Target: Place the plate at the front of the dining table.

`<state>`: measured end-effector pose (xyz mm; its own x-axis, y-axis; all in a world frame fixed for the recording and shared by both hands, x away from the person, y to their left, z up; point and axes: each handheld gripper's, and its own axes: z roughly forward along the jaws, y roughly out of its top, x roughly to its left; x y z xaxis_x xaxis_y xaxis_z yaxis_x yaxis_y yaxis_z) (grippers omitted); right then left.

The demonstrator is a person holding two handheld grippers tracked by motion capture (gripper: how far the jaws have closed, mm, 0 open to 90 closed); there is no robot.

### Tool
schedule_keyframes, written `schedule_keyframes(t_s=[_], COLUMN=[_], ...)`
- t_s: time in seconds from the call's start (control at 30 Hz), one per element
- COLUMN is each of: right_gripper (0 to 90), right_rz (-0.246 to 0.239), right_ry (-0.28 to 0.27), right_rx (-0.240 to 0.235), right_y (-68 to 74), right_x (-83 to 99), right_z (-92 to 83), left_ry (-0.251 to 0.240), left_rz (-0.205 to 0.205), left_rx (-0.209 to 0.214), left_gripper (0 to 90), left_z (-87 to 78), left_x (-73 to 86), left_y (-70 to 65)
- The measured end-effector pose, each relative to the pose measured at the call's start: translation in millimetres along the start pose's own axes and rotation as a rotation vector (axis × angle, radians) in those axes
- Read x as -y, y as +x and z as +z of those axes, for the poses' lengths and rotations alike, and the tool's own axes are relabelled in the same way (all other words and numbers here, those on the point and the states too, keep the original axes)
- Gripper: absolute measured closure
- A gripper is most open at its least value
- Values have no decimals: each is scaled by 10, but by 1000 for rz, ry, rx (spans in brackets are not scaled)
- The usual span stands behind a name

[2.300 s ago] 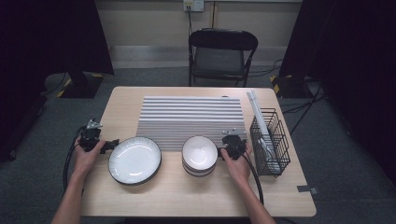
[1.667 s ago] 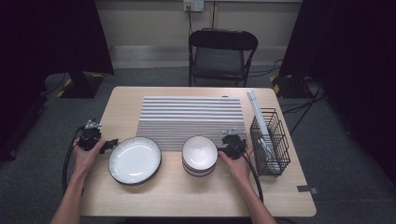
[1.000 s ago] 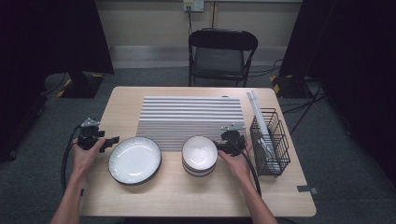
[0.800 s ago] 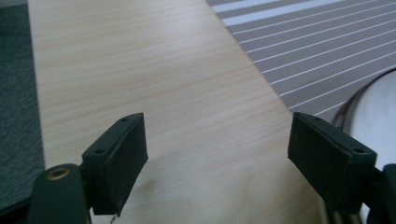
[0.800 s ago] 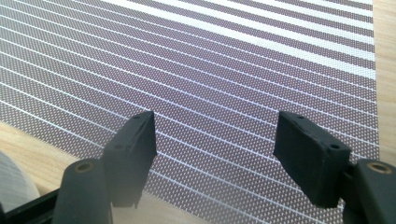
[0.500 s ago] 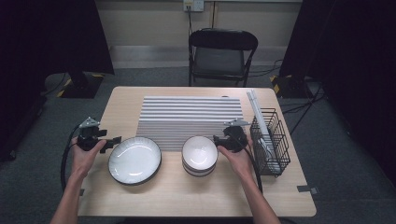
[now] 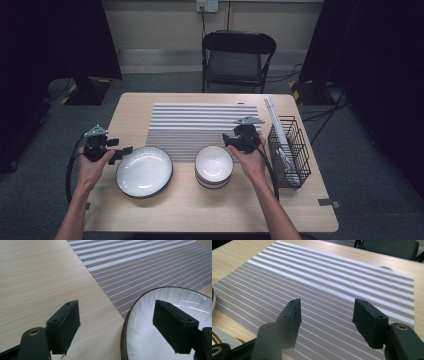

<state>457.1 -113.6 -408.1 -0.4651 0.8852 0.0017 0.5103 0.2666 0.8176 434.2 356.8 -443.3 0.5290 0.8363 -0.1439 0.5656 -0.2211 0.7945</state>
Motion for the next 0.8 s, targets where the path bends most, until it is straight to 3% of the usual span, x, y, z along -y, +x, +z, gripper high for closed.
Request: schedule_keyframes(t_s=[0.2,0.23,0.27,0.37,0.47,0.57,0.8], right_gripper=[445,457,457,463,468,476,496], right_rz=[-3,5,5,-9,-26,-40,-67], right_ry=[-41,-56,-56,-70,-75,-76,-66], right_rx=[-45,-74,-74,-106,-139,-188,-236], right_y=[55,75,75,148,247,370,538], right_x=[-177,-234,-234,-308,-366,-433,-531], right_z=[-74,-101,-101,-124,-104,-47,32], left_ry=[-46,-43,-43,-75,-79,-71,-55], left_rz=[8,37,37,-7,16,14,32], left_rx=[46,15,15,100,70,77,93], left_gripper=[223,227,228,242,269,290,311], left_z=[-63,-81,-81,-95,-119,-114,-98], left_x=[-37,-45,-45,-42,-60,-61,-57], left_y=[-41,-56,-56,-19,-43,-48,-71])
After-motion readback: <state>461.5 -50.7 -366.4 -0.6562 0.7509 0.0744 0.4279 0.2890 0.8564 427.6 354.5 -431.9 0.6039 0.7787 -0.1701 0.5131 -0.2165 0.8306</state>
